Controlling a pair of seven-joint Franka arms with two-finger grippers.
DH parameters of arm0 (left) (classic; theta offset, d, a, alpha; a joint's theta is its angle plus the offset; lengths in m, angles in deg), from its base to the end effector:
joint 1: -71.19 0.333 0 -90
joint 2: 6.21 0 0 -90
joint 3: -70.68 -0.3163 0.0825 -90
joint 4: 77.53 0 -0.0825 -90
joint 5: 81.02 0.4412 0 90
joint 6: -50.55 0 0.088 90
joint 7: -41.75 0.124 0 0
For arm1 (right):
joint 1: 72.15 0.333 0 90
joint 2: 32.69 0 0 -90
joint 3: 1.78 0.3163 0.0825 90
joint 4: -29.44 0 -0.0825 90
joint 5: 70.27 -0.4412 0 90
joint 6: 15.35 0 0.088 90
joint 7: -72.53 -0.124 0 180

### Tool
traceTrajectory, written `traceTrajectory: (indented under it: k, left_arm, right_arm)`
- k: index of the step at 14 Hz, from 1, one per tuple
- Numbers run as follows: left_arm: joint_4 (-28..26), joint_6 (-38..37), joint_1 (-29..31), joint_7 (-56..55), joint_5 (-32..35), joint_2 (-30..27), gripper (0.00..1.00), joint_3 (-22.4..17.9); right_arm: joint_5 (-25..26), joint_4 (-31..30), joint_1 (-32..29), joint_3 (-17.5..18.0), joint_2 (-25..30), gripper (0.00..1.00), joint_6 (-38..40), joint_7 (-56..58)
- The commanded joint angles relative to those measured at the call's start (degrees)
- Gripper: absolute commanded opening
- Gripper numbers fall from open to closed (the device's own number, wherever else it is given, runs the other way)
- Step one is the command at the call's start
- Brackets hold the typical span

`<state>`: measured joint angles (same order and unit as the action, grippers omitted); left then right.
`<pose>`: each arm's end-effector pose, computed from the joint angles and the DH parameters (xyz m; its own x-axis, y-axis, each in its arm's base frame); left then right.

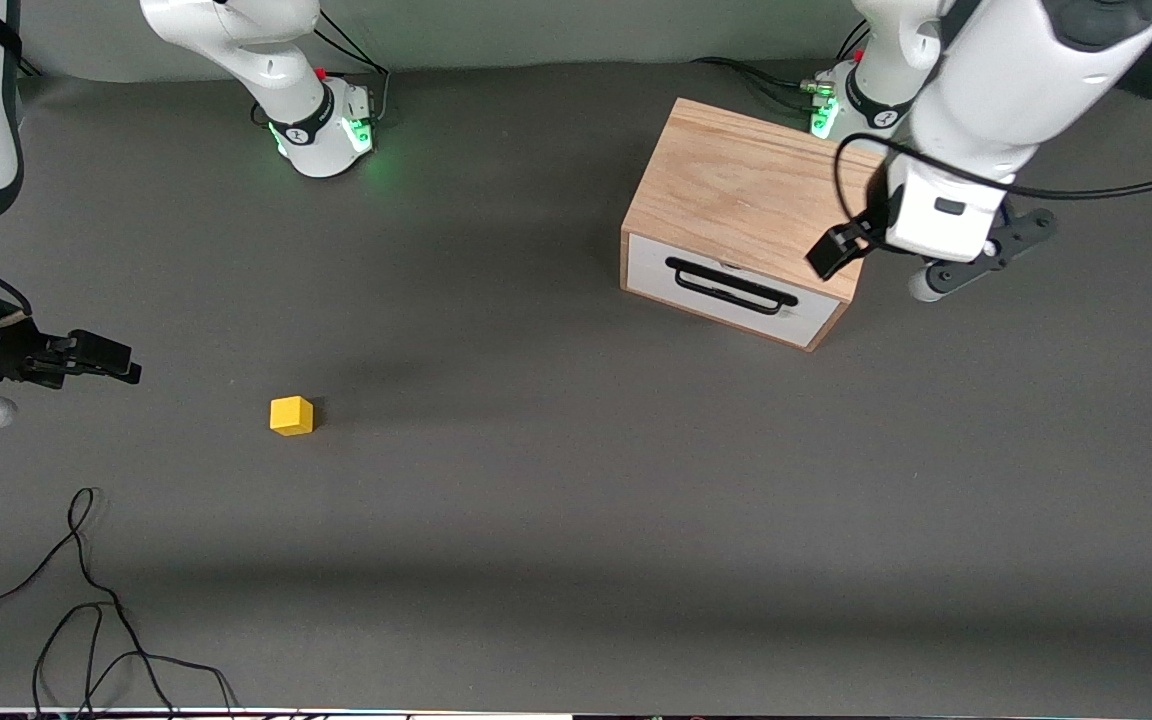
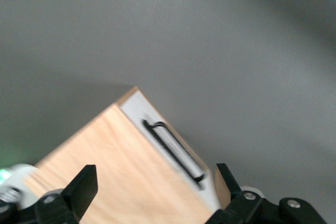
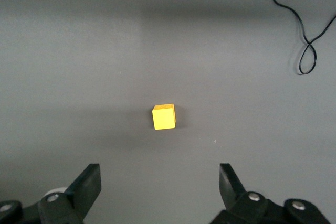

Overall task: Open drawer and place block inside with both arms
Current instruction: 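Move the left gripper to the black drawer handle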

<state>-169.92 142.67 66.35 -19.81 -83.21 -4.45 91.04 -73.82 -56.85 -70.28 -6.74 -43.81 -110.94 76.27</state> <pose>0.5613 -0.2663 0.5712 0.8026 0.5936 -0.0589 0.5943 -0.8042 -0.0063 0.6736 -0.0249 0.5262 0.9996 0.0064 -0.0281 0.0050 -0.9989 -0.0467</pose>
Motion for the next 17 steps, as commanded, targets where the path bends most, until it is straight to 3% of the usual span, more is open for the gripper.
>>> traceTrajectory:
  k: [1,3,7,17]
  left_arm:
    - [1.77,3.15,-2.98,-27.48,0.26,2.45,1.0,1.7]
    - [1.85,4.82,-3.69,-41.21,0.35,3.6,1.0,1.7]
    - [0.46,3.69,-3.61,-48.91,0.26,3.6,1.0,1.7]
    - [-5.43,2.01,-6.94,-48.48,2.89,10.89,1.0,1.7]
  right_arm:
    - [0.12,-0.73,0.42,-0.13,0.4,1.0,-0.29,-0.57]
    - [0.47,-0.81,0.42,-0.05,0.13,1.0,-0.29,-0.57]
    - [0.47,-1.52,1.03,-0.05,0.31,1.0,-0.29,-0.57]
    - [0.48,-2.22,1.03,-0.05,0.48,1.0,-0.29,-0.66]
